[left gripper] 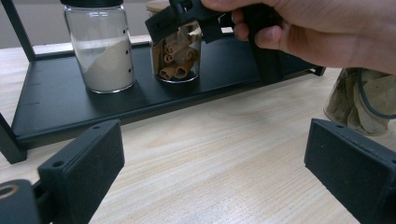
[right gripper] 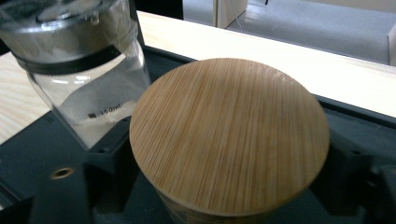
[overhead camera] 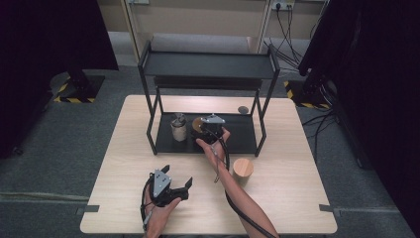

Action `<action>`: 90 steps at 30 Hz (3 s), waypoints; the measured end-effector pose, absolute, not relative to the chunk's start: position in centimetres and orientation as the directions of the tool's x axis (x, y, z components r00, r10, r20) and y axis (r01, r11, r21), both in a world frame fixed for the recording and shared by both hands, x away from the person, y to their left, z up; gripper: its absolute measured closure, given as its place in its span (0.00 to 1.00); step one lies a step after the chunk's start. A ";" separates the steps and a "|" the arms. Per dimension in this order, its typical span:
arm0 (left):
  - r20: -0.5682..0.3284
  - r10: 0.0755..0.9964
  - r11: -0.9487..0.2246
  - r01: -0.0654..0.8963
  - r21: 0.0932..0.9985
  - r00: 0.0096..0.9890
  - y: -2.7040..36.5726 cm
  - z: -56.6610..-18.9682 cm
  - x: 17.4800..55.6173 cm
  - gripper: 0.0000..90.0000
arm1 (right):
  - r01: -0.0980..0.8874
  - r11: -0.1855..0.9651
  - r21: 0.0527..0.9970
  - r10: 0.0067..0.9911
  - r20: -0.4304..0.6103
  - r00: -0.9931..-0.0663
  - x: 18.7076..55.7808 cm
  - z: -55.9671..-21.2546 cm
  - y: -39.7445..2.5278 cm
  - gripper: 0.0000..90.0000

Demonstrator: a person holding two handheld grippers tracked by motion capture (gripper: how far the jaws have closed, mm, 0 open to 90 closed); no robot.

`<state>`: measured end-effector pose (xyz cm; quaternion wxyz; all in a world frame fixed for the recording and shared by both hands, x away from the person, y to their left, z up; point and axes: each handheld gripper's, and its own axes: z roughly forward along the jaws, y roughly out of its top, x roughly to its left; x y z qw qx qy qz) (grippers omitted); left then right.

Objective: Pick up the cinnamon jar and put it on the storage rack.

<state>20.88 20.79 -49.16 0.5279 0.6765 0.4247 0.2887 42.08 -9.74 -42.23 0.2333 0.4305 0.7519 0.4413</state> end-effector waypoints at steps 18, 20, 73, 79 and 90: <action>-0.058 0.879 -0.083 0.272 0.959 0.473 20.8 -49.1 20.9 0.05 | 0.481 0.219 0.849 0.858 0.067 -0.509 41.4 -40.4 -10.4 0.08; -0.058 0.879 -0.083 0.271 0.959 0.473 20.8 -49.1 20.9 0.05 | 0.489 0.210 0.847 0.859 0.079 -0.506 41.3 -40.2 -10.5 0.07; -0.056 0.881 -0.083 0.271 0.959 0.469 20.7 -49.1 20.9 0.05 | 0.433 0.203 0.878 0.793 0.112 -0.599 37.3 -37.7 -13.6 0.07; -0.056 0.881 -0.083 0.271 0.959 0.469 20.7 -49.1 20.9 0.05 | 0.423 0.197 0.885 0.776 0.123 -0.619 36.5 -37.7 -14.3 0.07; -0.057 0.882 -0.082 0.271 0.959 0.468 20.7 -49.1 20.9 0.05 | 0.409 0.180 0.895 0.751 0.143 -0.644 35.3 -37.7 -15.6 0.07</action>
